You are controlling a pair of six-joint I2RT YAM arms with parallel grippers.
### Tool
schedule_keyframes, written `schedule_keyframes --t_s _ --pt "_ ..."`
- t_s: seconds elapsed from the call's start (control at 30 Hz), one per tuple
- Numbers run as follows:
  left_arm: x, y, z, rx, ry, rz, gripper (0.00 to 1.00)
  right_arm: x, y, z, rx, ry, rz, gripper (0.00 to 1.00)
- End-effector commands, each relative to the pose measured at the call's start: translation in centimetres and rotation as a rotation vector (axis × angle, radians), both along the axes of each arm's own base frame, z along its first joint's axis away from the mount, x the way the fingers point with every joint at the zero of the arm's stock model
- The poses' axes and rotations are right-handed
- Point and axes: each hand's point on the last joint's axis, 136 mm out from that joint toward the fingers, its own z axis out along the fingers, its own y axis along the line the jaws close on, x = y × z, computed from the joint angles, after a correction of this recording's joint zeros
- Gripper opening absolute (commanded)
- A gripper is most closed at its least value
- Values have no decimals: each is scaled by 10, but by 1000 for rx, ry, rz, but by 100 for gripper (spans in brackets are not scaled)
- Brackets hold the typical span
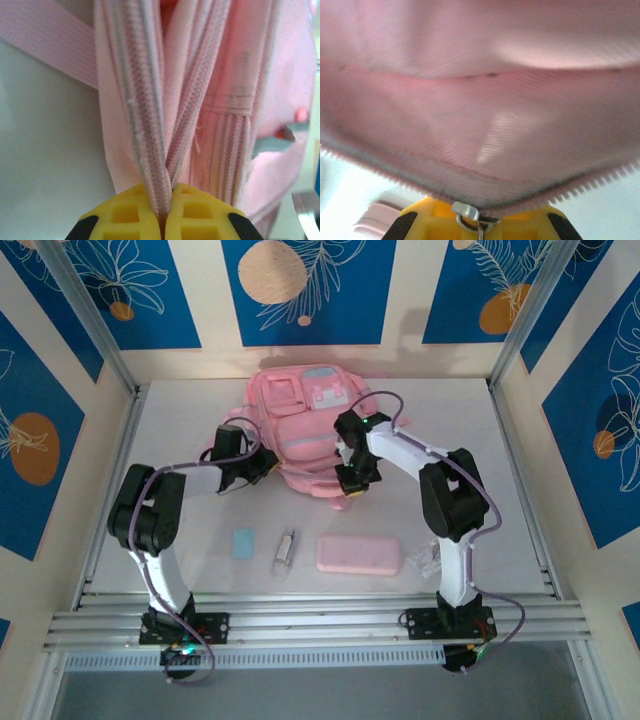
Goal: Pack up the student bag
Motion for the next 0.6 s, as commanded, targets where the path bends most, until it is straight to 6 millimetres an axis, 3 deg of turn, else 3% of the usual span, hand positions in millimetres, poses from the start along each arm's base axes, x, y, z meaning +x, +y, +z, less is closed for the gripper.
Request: schedule_keyframes --t_s 0.0,0.17,0.23,0.3,0.37,0.43,0.57 --pt "48 22 20 105 -118 45 0 -47 45 3 157 146 118 0" --pt "73 17 36 105 -137 22 0 -52 99 7 272 145 178 0" --pt "72 19 41 114 -142 33 16 -45 115 9 290 117 185 0" --pt "63 23 44 120 -134 46 43 -34 129 12 315 85 171 0" --pt "50 25 45 112 -123 48 58 -22 138 14 337 58 149 0" --pt "31 25 44 88 -104 52 65 -11 143 16 351 32 124 0" --pt "-10 26 33 58 -48 62 68 7 147 22 398 7 71 0"
